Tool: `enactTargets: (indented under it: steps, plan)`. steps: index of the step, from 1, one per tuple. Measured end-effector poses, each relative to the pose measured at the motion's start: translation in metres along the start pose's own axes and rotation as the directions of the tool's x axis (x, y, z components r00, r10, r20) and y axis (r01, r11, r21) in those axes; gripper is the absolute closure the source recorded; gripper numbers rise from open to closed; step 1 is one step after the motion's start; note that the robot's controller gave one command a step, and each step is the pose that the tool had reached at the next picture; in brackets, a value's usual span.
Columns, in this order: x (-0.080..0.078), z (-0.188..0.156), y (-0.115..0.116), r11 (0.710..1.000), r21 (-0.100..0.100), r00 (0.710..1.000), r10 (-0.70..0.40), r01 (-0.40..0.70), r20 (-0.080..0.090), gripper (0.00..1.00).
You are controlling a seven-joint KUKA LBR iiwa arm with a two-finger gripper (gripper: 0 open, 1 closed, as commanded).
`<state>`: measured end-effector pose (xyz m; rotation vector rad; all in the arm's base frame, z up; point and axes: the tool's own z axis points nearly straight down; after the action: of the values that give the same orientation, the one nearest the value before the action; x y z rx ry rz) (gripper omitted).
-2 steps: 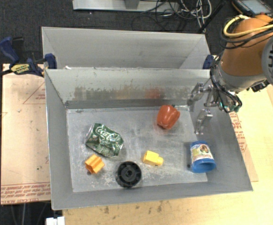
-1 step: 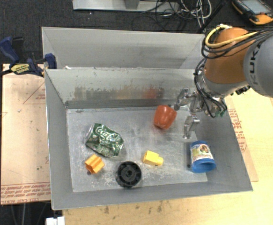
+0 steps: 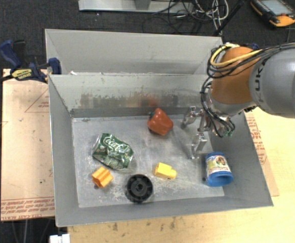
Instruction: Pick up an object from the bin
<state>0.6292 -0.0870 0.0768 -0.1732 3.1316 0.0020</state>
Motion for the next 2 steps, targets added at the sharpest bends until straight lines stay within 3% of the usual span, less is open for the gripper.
enactTargets:
  steps: [1,2]
  plan:
    - [-0.0094,-0.0007,0.0251,0.987,0.004,0.987,0.160,-0.160,0.001,0.00]
    - [-0.0193,0.0010,0.0274,0.989,-0.002,0.989,0.150,-0.150,0.001,0.00]
